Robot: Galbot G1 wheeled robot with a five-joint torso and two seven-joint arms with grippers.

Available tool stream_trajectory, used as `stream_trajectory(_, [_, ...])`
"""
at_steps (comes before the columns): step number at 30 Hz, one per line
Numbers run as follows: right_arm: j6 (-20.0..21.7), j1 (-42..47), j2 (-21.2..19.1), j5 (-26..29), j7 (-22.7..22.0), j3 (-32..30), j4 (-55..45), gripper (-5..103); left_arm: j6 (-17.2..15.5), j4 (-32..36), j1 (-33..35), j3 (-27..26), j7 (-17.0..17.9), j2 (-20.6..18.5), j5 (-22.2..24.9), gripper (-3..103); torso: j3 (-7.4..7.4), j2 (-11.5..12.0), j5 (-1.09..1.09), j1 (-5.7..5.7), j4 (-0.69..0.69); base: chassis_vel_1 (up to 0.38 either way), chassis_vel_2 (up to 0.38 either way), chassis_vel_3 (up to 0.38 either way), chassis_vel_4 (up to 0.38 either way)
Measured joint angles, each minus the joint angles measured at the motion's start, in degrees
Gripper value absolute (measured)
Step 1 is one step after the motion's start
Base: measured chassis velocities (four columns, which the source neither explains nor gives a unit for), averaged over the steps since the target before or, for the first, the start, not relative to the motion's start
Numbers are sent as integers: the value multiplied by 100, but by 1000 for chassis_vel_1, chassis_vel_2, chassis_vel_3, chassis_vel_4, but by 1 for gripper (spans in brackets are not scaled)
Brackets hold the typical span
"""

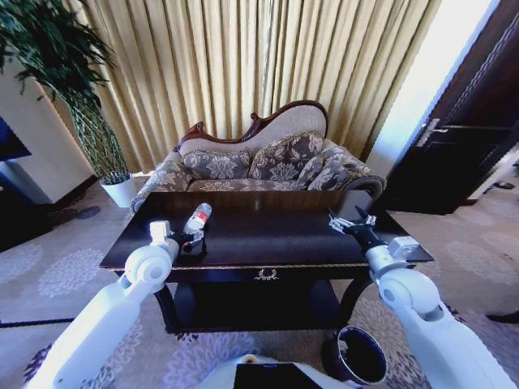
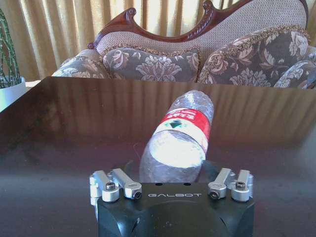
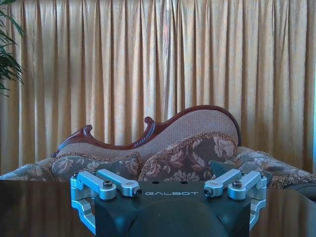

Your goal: Move to the front of the table and place the trash on the table into the trash bin.

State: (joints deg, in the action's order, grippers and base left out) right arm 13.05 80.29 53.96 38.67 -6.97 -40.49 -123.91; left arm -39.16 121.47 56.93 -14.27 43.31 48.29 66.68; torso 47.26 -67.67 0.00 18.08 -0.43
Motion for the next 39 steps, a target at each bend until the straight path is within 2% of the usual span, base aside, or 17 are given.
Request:
stream_trajectory(2, [-6,-8,0,-3,2,4,5,100,64,14,23,-1,-2,9,7,67,0,0,0,0,0,0,0,0,0])
stream_trajectory(5, [-10,-6,0,-4,3,2,5,100,79,22,31,-2,-4,13,9,67,0,0,0,0,0,0,0,0,0])
stream_trajectory(6, [-16,-3,-1,-5,4,-6,5,100,91,26,41,-11,-7,16,9,56,0,0,0,0,0,0,0,0,0])
stream_trajectory(8, [-27,-2,-14,-6,4,-30,8,100,103,39,73,-52,-19,21,12,45,0,0,0,0,0,0,0,0,0])
stream_trajectory(17, [-48,-1,-22,-10,4,-50,26,100,147,109,200,-211,-136,4,20,32,0,0,0,0,0,0,0,0,0])
stream_trajectory(19, [-48,3,-31,0,2,-53,-15,100,293,117,231,-248,-340,7,-147,25,0,0,0,0,0,0,0,0,0])
stream_trajectory(21, [-17,-4,-125,166,-2,-54,-137,100,690,91,269,-258,-995,6,-905,25,0,0,1,0,0,0,0,0,0])
stream_trajectory(22, [-17,-4,-125,166,-2,-54,-137,100,690,91,269,-258,-995,6,-905,25,0,0,1,0,0,0,0,0,0])
stream_trajectory(24, [111,-73,-343,742,-17,1,-343,100,1345,-35,250,-244,-1883,-46,-1980,25,0,0,0,0,-1,0,0,0,0])
stream_trajectory(25, [111,-73,-343,742,-17,1,-343,100,1345,-35,250,-244,-1883,-46,-1980,25,0,0,0,0,-1,0,0,0,0])
stream_trajectory(27, [266,-233,-652,1637,-23,59,-531,100,2059,-157,82,-126,-2690,-165,-2815,25,0,0,1,0,1,0,0,0,0])
stream_trajectory(28, [266,-233,-652,1637,-23,59,-531,100,2059,-157,82,-126,-2690,-165,-2815,25,0,0,1,0,1,0,0,0,0])
stream_trajectory(30, [403,-425,-991,2772,17,59,-641,100,2749,-314,-186,122,-3444,-317,-3579,25,0,0,-2,0,1,0,0,0,0])
stream_trajectory(31, [403,-425,-991,2772,17,59,-641,100,2749,-314,-186,122,-3444,-317,-3579,25,0,0,-2,0,1,0,0,0,0])
stream_trajectory(33, [448,-529,-1154,3337,119,57,-640,100,3027,-418,-352,246,-3799,-381,-3902,25,0,0,0,0,0,0,0,0,0])
stream_trajectory(35, [635,-926,-1507,4332,468,174,-479,100,3530,-726,-980,726,-4262,-493,-4278,25,0,0,-1,0,-2,0,0,0,0])
stream_trajectory(39, [738,-1539,-1608,4682,537,610,-225,100,3588,-948,-1597,1161,-4293,-466,-4289,25,0,0,2,0,-1,0,0,0,0])
